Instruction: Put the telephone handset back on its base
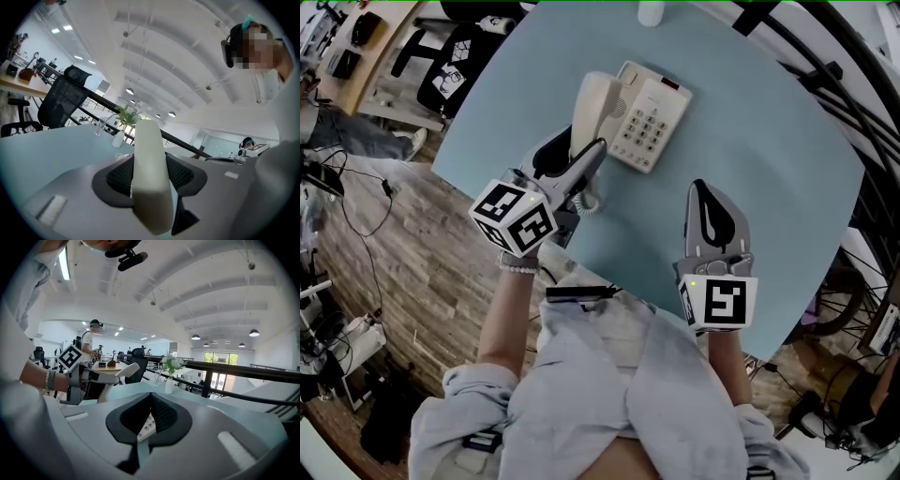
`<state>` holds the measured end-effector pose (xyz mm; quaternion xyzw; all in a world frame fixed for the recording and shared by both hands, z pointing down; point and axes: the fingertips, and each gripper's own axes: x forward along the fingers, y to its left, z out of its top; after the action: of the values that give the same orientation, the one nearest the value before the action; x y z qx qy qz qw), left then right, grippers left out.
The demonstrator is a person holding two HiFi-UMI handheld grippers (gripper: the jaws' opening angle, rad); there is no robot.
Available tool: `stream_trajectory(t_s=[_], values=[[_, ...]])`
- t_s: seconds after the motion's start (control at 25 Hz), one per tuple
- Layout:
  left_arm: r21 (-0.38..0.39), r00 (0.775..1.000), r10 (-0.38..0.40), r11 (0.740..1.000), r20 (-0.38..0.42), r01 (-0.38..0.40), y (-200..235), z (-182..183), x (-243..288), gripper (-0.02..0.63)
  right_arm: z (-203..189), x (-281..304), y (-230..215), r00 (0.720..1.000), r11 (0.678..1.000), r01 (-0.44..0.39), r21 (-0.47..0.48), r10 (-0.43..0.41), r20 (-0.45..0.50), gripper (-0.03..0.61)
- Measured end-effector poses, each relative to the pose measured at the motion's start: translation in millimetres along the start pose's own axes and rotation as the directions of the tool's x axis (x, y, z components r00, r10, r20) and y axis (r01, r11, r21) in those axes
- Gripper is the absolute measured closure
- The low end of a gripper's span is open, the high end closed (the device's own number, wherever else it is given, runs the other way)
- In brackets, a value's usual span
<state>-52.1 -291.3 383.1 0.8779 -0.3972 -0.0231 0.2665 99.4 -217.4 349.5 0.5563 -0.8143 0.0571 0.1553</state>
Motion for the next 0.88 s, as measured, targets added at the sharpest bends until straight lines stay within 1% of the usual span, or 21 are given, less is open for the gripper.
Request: stream_trajectory(t_s=[0.4,0.88], values=[[0.001,0.998,0.008,1.0,-0.055,-0.008,27,-11,37,0.405,-6,21,-9,1.0,1.0,0.009,0.01,-0.009,-0.024,0.572],[0.002,0.991,0.016,1.0,-0.13,-0.016,55,-30,78,0.405,-18,40,-22,0.998,0.999,0.023,0.025,-0.022,-0.064,0.572]])
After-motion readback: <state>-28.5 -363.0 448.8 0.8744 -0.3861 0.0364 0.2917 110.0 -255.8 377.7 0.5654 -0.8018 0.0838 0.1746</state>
